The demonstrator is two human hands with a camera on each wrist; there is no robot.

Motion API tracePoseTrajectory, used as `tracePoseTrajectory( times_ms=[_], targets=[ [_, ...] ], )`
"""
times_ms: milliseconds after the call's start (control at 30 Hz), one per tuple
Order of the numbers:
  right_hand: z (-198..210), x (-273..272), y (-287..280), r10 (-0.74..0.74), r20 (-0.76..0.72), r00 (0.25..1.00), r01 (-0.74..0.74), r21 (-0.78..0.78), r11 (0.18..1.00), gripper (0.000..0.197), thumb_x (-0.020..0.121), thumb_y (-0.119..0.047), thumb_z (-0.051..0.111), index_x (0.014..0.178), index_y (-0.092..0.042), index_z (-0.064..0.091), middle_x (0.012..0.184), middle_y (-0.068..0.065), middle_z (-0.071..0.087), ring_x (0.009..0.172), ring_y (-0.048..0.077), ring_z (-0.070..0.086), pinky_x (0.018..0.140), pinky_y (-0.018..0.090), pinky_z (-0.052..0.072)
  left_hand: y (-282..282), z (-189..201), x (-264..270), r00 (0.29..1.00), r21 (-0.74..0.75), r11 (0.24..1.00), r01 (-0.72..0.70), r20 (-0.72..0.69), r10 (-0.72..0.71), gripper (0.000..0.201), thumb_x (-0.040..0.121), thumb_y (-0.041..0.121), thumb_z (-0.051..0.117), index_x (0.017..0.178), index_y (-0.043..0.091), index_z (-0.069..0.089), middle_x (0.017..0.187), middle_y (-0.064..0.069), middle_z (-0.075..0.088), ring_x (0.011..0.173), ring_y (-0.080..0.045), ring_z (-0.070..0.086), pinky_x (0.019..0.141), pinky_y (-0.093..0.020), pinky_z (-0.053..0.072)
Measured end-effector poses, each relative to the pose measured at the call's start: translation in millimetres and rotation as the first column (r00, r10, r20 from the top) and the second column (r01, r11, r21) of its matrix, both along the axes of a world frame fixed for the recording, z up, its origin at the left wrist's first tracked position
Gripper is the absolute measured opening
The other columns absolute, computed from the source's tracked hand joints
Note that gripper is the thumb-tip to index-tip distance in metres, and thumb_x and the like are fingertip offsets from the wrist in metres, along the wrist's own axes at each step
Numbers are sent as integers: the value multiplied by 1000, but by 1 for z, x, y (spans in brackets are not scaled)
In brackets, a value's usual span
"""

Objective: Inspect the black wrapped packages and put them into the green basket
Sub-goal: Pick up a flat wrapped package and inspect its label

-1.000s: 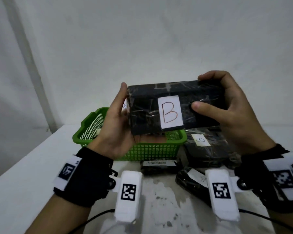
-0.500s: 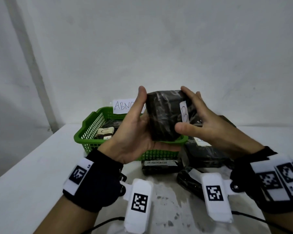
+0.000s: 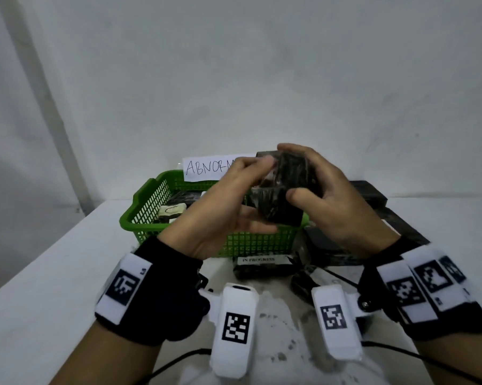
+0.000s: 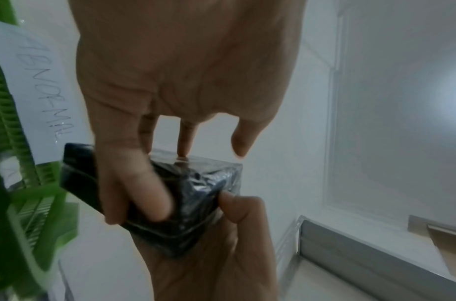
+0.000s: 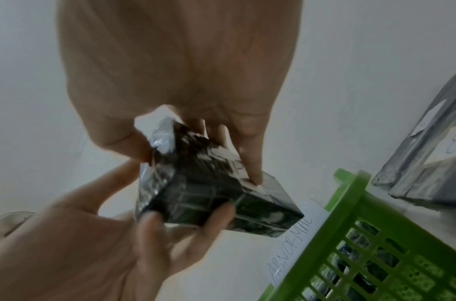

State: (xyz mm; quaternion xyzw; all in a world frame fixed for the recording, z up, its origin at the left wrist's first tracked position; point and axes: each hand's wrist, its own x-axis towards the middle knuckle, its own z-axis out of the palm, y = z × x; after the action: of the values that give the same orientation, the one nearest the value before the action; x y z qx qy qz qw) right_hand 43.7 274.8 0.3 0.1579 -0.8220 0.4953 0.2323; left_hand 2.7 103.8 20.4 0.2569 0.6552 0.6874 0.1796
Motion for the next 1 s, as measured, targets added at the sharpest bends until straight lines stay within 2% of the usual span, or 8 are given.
tracePoseTrajectory(
  times_ms=[67, 200, 333, 433, 533, 667, 833, 1000],
  targets=[
    [-2, -1, -1, -19, -33, 999, 19, 6, 1000, 65, 83, -23, 60, 146, -25, 45, 129, -7, 62, 118, 4, 62, 98, 27, 53, -2, 0, -3, 1000, -8, 1000, -19, -23, 19, 39, 96, 46, 53, 126, 21, 55, 122, -2, 62, 66, -20, 73, 56, -29, 58],
    [-7, 0, -9, -13, -76, 997, 21, 105, 994, 73, 81, -35, 66, 150, -30, 40, 145, -14, 52, 135, 6, 50, 112, 37, 45, -7, 1, -7, 999, -26, 999, -35, -5, 35, 51, 92, 61, 49, 125, 24, 61, 121, -4, 67, 77, -21, 74, 61, -33, 58],
    [-4, 4, -12, 109, 28, 994, -106, -93, 990, 84, 81, -45, 74, 152, -39, 29, 147, -38, 41, 139, -10, 38, 111, 21, 39, -12, 1, -9, 997, 22, 999, -23, 69, 21, 48, 90, 43, 63, 128, 14, 58, 122, -13, 65, 87, -33, 72, 81, -53, 60],
    [2, -1, -8, 17, 177, 984, 37, -297, 954, 99, 72, -71, 64, 156, -46, 18, 165, -16, 24, 146, 5, 33, 118, 43, 34, -10, -4, -15, 999, 23, 1000, 2, 47, -3, 69, 76, 35, 68, 139, 19, 43, 131, -11, 63, 107, -42, 68, 89, -56, 56],
    [4, -5, -3, 40, 290, 956, 80, -390, 917, 108, 66, -79, 65, 156, -35, 24, 152, -6, 50, 134, 16, 53, 107, 50, 46, -7, -10, -17, 995, -24, 995, 100, -30, -100, 72, 73, 23, 71, 137, 28, 39, 131, -6, 63, 109, -30, 70, 91, -49, 58],
    [7, 0, -2, 0, 222, 975, 105, -461, 881, 80, 67, -53, 75, 136, -21, 52, 111, -2, 76, 98, 16, 75, 80, 37, 58, -6, -15, -13, 961, -144, 973, 182, -182, -207, 84, 73, 1, 79, 142, 28, 39, 138, 8, 54, 109, -11, 68, 90, -33, 58],
    [4, -4, -2, -159, 111, 981, 191, -406, 894, 99, 51, -56, 89, 137, -24, 50, 121, -1, 70, 103, 18, 74, 93, 45, 58, -4, -16, -12, 947, -110, 976, 186, -245, -208, 72, 77, 19, 72, 139, 38, 40, 143, 17, 50, 112, -4, 65, 80, -22, 56],
    [7, -1, 1, -135, 107, 985, 160, -276, 948, 104, 50, -59, 86, 142, -36, 43, 128, -12, 65, 106, 14, 72, 96, 44, 56, -7, -22, -21, 918, -170, 977, 127, -354, -181, 78, 79, 27, 76, 145, 39, 36, 148, 17, 47, 130, -6, 54, 105, -31, 48]
  ],
)
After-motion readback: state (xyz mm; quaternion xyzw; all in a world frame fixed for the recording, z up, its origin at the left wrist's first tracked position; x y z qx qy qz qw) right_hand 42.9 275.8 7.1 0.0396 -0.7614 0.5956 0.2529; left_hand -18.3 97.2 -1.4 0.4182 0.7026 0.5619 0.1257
